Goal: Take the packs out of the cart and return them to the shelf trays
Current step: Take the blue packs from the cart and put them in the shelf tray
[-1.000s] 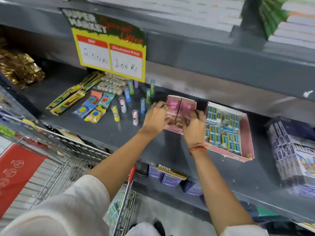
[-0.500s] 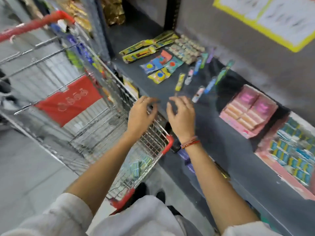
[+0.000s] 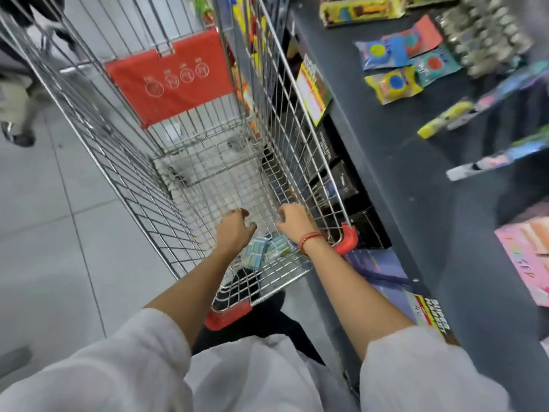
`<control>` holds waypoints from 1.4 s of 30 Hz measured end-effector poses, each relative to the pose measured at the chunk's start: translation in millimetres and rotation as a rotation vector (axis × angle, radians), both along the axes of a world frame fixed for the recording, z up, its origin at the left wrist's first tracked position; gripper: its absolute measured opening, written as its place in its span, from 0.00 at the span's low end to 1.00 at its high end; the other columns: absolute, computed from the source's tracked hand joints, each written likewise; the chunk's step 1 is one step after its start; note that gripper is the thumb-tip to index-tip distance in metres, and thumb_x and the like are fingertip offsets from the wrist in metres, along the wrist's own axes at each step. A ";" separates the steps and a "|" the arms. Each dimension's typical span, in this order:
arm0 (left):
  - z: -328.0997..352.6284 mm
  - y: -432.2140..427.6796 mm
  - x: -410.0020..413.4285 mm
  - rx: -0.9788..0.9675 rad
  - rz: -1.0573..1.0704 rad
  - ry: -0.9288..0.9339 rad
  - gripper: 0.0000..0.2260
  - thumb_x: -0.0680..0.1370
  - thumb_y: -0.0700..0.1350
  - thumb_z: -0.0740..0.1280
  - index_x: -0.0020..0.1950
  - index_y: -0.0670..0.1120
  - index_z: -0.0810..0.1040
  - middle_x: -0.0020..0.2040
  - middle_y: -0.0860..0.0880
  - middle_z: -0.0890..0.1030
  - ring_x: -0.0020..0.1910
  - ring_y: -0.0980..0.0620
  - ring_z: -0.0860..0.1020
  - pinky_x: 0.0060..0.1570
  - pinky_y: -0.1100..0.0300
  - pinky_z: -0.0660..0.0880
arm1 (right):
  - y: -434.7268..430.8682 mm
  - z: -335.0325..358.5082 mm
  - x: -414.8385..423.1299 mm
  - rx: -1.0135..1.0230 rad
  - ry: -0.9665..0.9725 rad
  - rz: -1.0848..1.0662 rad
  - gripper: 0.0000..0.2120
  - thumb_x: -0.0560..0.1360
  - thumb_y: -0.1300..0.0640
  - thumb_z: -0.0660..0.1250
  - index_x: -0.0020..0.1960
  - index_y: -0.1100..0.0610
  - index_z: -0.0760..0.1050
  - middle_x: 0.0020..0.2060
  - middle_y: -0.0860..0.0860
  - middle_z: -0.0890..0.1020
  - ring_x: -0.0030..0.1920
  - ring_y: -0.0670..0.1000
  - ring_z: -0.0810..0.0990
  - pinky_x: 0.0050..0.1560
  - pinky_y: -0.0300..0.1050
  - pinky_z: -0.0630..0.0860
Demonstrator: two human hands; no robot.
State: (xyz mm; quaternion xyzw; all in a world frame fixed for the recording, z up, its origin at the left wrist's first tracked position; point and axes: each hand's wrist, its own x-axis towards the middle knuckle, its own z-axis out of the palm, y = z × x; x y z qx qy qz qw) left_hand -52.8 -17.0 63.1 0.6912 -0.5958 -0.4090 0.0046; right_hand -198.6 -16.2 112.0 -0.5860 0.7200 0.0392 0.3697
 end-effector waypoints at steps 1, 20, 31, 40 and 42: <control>-16.5 4.6 1.1 0.089 0.006 -0.025 0.22 0.74 0.50 0.67 0.64 0.40 0.74 0.63 0.40 0.77 0.60 0.41 0.76 0.60 0.49 0.74 | -0.8 -17.5 1.8 0.072 0.003 -0.007 0.10 0.74 0.60 0.66 0.52 0.64 0.76 0.54 0.61 0.79 0.53 0.61 0.78 0.55 0.53 0.77; -95.7 36.3 5.2 0.545 0.297 0.023 0.15 0.69 0.48 0.75 0.45 0.39 0.75 0.45 0.43 0.78 0.36 0.52 0.74 0.35 0.62 0.74 | -6.9 -129.2 15.0 0.482 0.123 -0.120 0.19 0.72 0.58 0.71 0.61 0.62 0.73 0.60 0.59 0.78 0.59 0.58 0.78 0.54 0.47 0.77; -58.6 4.1 24.8 0.544 0.511 0.266 0.07 0.75 0.38 0.69 0.47 0.35 0.74 0.38 0.45 0.76 0.33 0.50 0.76 0.38 0.59 0.77 | -14.0 -77.8 10.0 0.321 -0.180 -0.453 0.17 0.73 0.64 0.69 0.61 0.64 0.72 0.60 0.60 0.76 0.57 0.59 0.79 0.58 0.50 0.78; 22.3 -29.7 9.3 0.307 0.528 0.577 0.05 0.75 0.39 0.69 0.40 0.41 0.75 0.40 0.43 0.78 0.30 0.54 0.77 0.22 0.70 0.75 | 1.7 5.8 -13.3 -0.205 -0.344 -0.836 0.17 0.69 0.62 0.73 0.57 0.64 0.76 0.54 0.58 0.80 0.48 0.52 0.77 0.48 0.41 0.76; 42.6 -31.9 4.4 0.261 0.479 0.652 0.07 0.75 0.39 0.69 0.38 0.42 0.74 0.34 0.45 0.76 0.24 0.58 0.77 0.23 0.70 0.75 | 6.7 23.1 -16.1 -0.311 -0.379 -0.929 0.17 0.69 0.63 0.74 0.56 0.66 0.76 0.54 0.60 0.80 0.51 0.56 0.79 0.56 0.51 0.78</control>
